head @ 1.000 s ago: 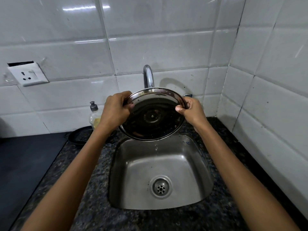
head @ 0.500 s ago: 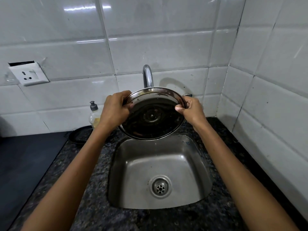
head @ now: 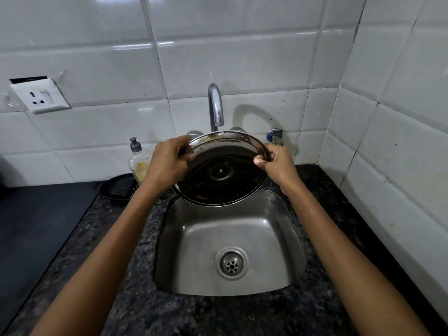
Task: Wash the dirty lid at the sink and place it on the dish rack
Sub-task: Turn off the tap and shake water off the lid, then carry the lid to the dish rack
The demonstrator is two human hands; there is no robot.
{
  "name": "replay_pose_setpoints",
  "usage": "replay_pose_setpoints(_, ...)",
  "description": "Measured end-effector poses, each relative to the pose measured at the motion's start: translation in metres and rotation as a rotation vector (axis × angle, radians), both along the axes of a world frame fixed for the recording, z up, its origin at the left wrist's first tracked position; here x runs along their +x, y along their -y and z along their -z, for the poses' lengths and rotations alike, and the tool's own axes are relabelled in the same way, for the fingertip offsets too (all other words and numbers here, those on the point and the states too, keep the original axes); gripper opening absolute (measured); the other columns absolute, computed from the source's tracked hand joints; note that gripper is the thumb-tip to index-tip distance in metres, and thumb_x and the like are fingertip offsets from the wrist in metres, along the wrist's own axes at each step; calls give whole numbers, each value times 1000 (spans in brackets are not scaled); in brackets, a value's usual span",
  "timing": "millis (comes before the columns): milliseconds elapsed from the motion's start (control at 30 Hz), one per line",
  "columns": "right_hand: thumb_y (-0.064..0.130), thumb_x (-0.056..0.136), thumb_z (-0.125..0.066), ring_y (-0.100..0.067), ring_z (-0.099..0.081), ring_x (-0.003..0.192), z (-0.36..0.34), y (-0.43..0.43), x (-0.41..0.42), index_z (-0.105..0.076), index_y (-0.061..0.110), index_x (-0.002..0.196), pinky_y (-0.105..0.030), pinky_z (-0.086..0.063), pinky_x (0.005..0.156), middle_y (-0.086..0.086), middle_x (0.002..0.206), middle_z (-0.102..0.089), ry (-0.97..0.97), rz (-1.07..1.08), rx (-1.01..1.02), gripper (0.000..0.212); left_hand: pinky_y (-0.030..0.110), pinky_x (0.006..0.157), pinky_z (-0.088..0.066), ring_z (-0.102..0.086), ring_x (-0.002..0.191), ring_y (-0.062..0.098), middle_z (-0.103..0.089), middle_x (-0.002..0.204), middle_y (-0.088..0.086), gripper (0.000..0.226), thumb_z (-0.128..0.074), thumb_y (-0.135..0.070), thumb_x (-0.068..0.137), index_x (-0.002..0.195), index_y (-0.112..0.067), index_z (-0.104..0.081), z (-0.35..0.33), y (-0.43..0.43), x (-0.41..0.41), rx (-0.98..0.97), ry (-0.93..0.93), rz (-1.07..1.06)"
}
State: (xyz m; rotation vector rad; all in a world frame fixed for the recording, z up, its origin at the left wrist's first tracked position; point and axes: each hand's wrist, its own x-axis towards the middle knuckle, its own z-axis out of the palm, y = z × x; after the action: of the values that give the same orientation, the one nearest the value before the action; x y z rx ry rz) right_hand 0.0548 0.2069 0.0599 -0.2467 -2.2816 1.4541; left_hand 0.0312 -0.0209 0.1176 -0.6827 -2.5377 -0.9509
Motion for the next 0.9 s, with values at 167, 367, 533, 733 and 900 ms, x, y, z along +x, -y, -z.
replay_pose_setpoints(167,7,78,-67,-21,-65,93,24,5,8,-60,6,102,-36,-49,91,-10,94,-72,147,-87,95,26,31,65,-39,-50,68,18,-52,61,-4,30,-61,-5,79,65,-27,-47,29,9,1,-21,86,-15)
replay_pose_setpoints(367,27,68,-78,-34,-50,118,51,43,9,-34,11,130,-48,-44,98,-19,130,-47,153,-65,246,78,37,74,-48,-60,78,28,-65,73,11,5,-62,-9,78,77,-13,-59,55,53,11,47,160,-209)
replay_pose_setpoints(533,44,53,-83,-25,-21,134,48,110,21,-25,21,142,-39,-23,114,-10,145,-23,36,-506,415,109,31,64,-42,-53,69,20,-57,65,6,9,-59,-10,79,71,-13,-57,50,110,20,302,192,-466)
replay_pose_setpoints(733,7,68,-72,-38,-34,134,43,249,12,-43,10,134,-54,-28,113,-18,142,-44,-264,-594,755,72,21,37,-49,-60,42,12,-60,60,6,20,-48,3,87,71,-7,-54,18,231,38,1105,476,-489)
replay_pose_setpoints(900,-11,57,-53,-32,-70,87,35,360,5,-70,3,90,-35,-52,87,-15,88,-75,-549,-468,530,39,23,40,-53,-61,41,11,-59,46,4,21,-47,-6,91,70,-6,-51,10,322,70,1343,501,-473)
